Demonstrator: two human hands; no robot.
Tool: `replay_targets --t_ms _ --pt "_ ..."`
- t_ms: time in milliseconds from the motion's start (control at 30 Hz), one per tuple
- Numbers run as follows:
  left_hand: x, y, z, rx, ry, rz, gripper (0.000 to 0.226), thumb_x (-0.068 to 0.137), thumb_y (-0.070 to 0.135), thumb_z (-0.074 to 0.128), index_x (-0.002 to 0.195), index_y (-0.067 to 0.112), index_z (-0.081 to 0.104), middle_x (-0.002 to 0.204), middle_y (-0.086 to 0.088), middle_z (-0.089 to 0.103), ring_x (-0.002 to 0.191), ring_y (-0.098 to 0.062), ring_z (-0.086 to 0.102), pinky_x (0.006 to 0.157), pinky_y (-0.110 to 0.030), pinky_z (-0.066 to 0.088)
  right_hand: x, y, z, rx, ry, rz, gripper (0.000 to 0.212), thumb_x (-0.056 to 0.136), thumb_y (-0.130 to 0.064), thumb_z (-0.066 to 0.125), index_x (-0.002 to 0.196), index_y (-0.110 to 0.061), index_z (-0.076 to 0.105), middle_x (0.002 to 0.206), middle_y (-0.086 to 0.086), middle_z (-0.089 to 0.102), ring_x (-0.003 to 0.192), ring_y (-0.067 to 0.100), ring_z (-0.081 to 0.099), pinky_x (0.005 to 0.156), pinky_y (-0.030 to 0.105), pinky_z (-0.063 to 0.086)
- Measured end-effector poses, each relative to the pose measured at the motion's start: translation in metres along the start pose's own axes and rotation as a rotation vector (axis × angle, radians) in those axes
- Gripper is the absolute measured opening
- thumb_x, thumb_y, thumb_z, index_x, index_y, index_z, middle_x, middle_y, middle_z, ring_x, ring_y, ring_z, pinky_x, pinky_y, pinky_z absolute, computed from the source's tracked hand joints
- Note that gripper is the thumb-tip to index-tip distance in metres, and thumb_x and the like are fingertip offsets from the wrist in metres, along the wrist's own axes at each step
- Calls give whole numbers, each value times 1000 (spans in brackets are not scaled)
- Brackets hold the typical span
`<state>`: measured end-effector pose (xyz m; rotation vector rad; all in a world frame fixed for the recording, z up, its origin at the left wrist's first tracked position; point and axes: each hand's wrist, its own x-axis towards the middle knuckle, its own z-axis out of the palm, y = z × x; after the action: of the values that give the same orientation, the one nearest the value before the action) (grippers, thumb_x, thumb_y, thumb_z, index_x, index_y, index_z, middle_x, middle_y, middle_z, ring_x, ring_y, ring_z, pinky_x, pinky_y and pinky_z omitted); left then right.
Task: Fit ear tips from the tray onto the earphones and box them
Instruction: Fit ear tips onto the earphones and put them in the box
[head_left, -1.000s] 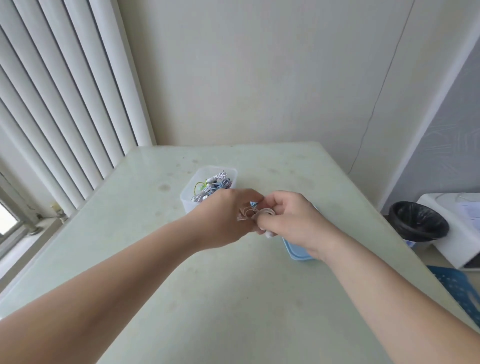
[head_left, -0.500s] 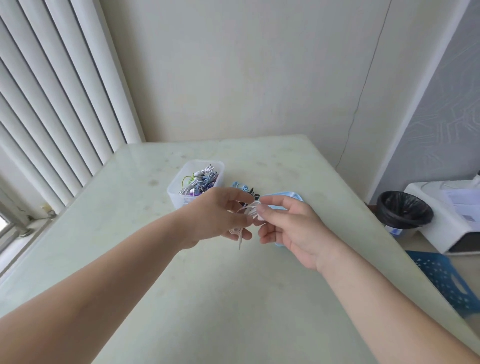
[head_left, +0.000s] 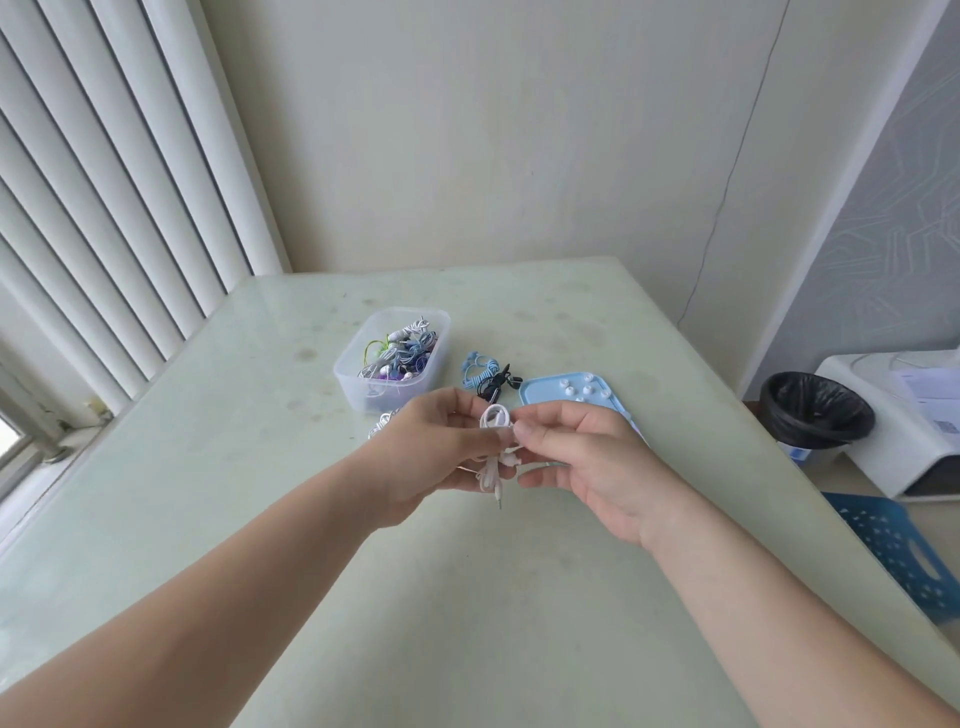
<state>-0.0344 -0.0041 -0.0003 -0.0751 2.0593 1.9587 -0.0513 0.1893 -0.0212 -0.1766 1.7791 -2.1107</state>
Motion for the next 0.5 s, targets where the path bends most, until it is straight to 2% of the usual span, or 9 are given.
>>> replay_targets --t_ms 100,167,267,367,433,500 --pt "6 -9 2 -81 8 3 33 91 11 78 118 3 61 103 -16 76 88 -26 75 79 -40 62 2 5 -1 -98 -38 -30 26 91 -6 74 116 -7 71 107 15 77 97 32 75 78 40 60" --pt "13 -15 4 -109 43 27 35 92 10 77 121 2 60 111 -21 75 88 -29 75 89 -47 62 6 8 -2 -121 -17 -57 27 89 -1 74 115 -7 71 106 18 76 92 35 76 79 42 62" --pt "23 -22 7 -158 50 59 30 95 12 74 122 3 63 107 -20 72 84 -28 70 85 -42 61 14 11 -1 -107 48 -94 25 89 3 73 112 -4 71 102 24 75 83 37 76 74 38 62" --pt "31 -26 7 -178 -6 63 36 89 16 79 120 4 67 107 -24 70 91 -29 69 91 -46 60 22 13 -5 -100 92 -143 25 89 5 72 111 -7 72 96 18 77 80 32 76 72 34 62" --pt "33 -25 6 -183 -14 39 44 81 25 79 115 1 66 94 -16 66 85 -29 64 82 -42 58 25 14 -8 -194 132 -190 29 89 6 71 105 -18 76 89 8 78 75 22 73 71 27 58" --pt "37 -25 7 -210 -26 5 48 82 38 78 105 -1 63 88 -13 60 80 -32 59 76 -44 56 29 15 -14 -281 174 -233 33 90 4 71 103 -25 77 86 3 76 74 19 71 71 23 55"
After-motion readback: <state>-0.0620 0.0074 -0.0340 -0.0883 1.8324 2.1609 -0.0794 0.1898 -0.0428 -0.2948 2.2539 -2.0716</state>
